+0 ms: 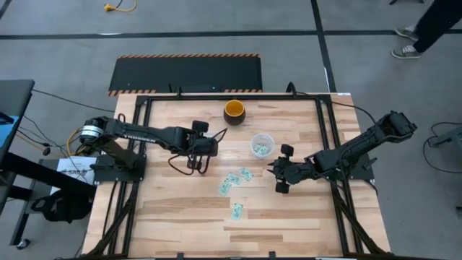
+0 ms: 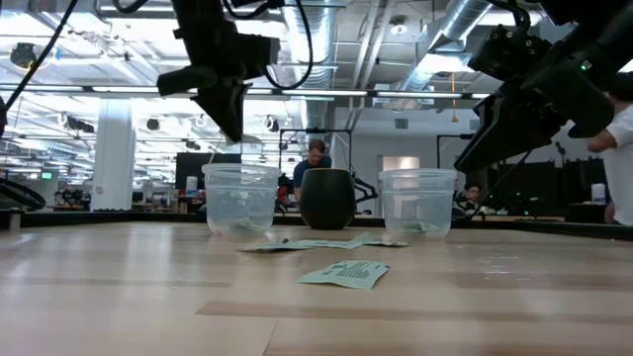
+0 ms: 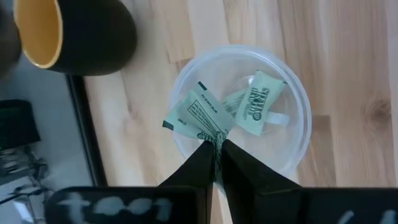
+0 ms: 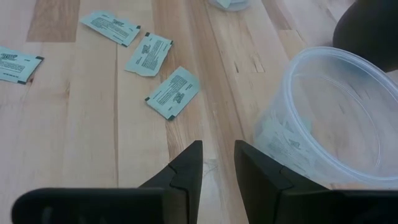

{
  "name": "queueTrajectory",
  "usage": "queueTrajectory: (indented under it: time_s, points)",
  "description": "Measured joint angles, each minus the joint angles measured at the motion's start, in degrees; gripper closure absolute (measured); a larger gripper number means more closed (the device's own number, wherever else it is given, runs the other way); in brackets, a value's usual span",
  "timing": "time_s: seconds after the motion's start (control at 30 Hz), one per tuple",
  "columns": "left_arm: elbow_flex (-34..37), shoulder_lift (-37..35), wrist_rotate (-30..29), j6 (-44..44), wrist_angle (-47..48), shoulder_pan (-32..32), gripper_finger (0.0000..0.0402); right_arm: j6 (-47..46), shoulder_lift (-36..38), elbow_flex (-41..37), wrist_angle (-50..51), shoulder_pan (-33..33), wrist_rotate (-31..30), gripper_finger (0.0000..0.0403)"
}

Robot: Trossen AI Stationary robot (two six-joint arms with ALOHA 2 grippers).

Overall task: Pick and place Stevia / Truvia into bins
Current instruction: Put the stevia packet into the left transparent container

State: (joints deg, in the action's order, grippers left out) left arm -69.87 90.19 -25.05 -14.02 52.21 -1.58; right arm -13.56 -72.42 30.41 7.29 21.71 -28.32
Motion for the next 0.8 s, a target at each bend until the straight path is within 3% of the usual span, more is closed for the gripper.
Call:
queueTrajectory:
  time_s: [0.4,0.57,0.8]
  points:
    - [0.0,0.0,0.57,0.3,-0.22,0.35,0.0329,-0.02,0.0,0.0,0.0,0.0,0.02,0.0316]
    - [0.0,-0.06,-1.36,4.22,-2.01,0.35,0.0303,-0.8,0.0,0.0,-0.02,0.0,0.02,0.0316]
    - [0.0,-3.8,7.48,10.0,-1.93,0.23,0.0297,-4.46,0.0,0.0,-0.35,0.0,0.02,0.0316]
